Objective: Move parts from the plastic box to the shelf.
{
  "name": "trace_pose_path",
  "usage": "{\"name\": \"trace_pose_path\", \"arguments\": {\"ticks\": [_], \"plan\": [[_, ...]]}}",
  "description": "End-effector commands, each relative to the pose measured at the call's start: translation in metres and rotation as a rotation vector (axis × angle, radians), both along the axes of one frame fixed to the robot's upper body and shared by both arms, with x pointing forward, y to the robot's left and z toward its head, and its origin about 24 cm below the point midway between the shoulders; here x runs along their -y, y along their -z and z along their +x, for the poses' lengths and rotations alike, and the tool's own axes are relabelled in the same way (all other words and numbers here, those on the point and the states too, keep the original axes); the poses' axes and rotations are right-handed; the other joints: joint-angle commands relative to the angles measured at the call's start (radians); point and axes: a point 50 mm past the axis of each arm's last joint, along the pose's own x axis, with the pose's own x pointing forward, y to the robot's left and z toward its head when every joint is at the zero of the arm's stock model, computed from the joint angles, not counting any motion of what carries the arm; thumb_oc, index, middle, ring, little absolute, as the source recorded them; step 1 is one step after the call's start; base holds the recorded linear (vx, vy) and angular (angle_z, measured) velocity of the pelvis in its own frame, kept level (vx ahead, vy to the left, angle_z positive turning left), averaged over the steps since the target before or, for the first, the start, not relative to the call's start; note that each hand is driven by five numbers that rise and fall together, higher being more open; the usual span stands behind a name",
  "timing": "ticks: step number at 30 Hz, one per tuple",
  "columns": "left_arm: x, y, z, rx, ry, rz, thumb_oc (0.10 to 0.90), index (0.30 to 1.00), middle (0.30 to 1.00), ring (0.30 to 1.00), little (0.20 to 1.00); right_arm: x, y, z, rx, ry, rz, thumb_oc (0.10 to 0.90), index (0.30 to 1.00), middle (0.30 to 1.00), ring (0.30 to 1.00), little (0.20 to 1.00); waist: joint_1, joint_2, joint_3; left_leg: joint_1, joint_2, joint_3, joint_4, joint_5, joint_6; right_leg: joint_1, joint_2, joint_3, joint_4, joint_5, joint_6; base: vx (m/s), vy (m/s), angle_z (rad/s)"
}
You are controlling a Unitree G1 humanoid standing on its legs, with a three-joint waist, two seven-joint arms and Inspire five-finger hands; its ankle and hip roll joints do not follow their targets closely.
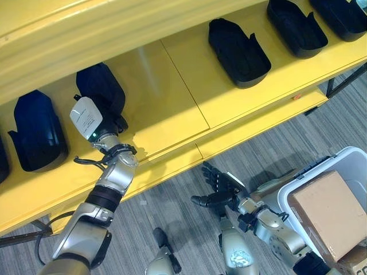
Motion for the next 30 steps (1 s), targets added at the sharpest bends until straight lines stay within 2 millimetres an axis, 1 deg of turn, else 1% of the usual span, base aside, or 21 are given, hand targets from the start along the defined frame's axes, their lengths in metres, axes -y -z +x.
{"name": "trace_pose_path", "arguments": {"ticks": [1, 7, 14, 19, 20, 21, 22, 23, 30], "plan": [[-0.023, -0.051, -0.001, 0.15, -0.067, 0.237, 0.4, 0.3, 0.3, 0.3, 0.3, -0.017, -0.038, 0.005, 0.168, -0.051, 0.165, 0.9, 1.0, 1.0, 1.0, 1.0, -0.007, -0.01, -0.079, 0.049, 0.065, 0.009, -0.007, -0.036, -0.014, 0.023, -0.045, 0.001, 0.006, -0.093, 0.035, 0.0, 0.0, 0.0], [-0.025, -0.046, -0.002, 0.125, -0.058, 0.258, 0.4, 0.3, 0.3, 0.3, 0.3, -0.015, -0.038, 0.005, 0.168, -0.048, 0.159, 0.9, 1.0, 1.0, 1.0, 1.0, -0.007, -0.008, -0.082, 0.052, 0.063, 0.01, -0.007, -0.036, -0.014, 0.027, -0.046, 0.002, 0.006, -0.094, 0.036, 0.0, 0.0, 0.0], [-0.023, -0.046, -0.001, 0.112, -0.037, 0.259, 0.4, 0.3, 0.3, 0.3, 0.3, -0.015, -0.039, 0.006, 0.174, -0.046, 0.161, 0.9, 1.0, 1.0, 1.0, 1.0, -0.007, -0.01, -0.08, 0.049, 0.063, 0.008, -0.007, -0.036, -0.013, 0.025, -0.045, 0.003, 0.005, -0.093, 0.036, 0.0, 0.0, 0.0], [-0.02, -0.041, 0.0, 0.082, -0.033, 0.248, 0.4, 0.3, 0.3, 0.3, 0.3, -0.014, -0.039, 0.007, 0.171, -0.047, 0.158, 0.9, 1.0, 1.0, 1.0, 1.0, -0.011, -0.011, -0.08, 0.05, 0.064, 0.012, -0.007, -0.036, -0.013, 0.024, -0.043, 0.006, 0.005, -0.093, 0.036, 0.0, 0.0, -0.01], [-0.02, -0.041, 0.001, 0.078, -0.031, 0.247, 0.459, 0.382, 0.382, 0.382, 0.382, -0.014, -0.039, 0.007, 0.172, -0.047, 0.158, 0.9, 1.0, 1.0, 1.0, 1.0, -0.011, -0.01, -0.081, 0.051, 0.064, 0.012, -0.007, -0.035, -0.013, 0.024, -0.043, 0.007, 0.005, -0.092, 0.036, 0.0, 0.0, 0.0], [-0.02, -0.04, 0.001, 0.076, -0.031, 0.246, 0.6, 0.58, 0.58, 0.58, 0.58, -0.014, -0.039, 0.007, 0.172, -0.047, 0.158, 0.9, 1.0, 1.0, 1.0, 1.0, -0.012, -0.01, -0.081, 0.051, 0.064, 0.012, -0.007, -0.036, -0.013, 0.024, -0.043, 0.007, 0.005, -0.093, 0.036, 0.0, 0.0, 0.0], [-0.02, -0.039, 0.001, 0.074, -0.031, 0.246, 0.688, 0.704, 0.704, 0.704, 0.704, -0.014, -0.039, 0.007, 0.172, -0.048, 0.159, 0.9, 1.0, 1.0, 1.0, 1.0, -0.012, -0.01, -0.081, 0.051, 0.064, 0.012, -0.007, -0.036, -0.013, 0.024, -0.042, 0.008, 0.005, -0.093, 0.036, 0.0, 0.0, 0.0], [-0.02, -0.039, 0.001, 0.071, -0.028, 0.246, 0.9, 1.0, 1.0, 1.0, 1.0, -0.013, -0.039, 0.007, 0.174, -0.048, 0.158, 0.9, 1.0, 1.0, 1.0, 1.0, -0.013, -0.01, -0.081, 0.052, 0.064, 0.012, -0.007, -0.035, -0.013, 0.024, -0.042, 0.009, 0.005, -0.093, 0.036, 0.0, 0.0, 0.0], [-0.018, -0.04, 0.001, 0.073, -0.016, 0.257, 0.9, 1.0, 1.0, 1.0, 1.0, -0.012, -0.04, 0.007, 0.178, -0.039, 0.158, 0.9, 1.0, 1.0, 1.0, 1.0, -0.014, -0.009, -0.081, 0.052, 0.061, 0.01, -0.007, -0.037, -0.013, 0.023, -0.043, 0.011, 0.006, -0.093, 0.036, 0.0, 0.0, 0.0]]}}
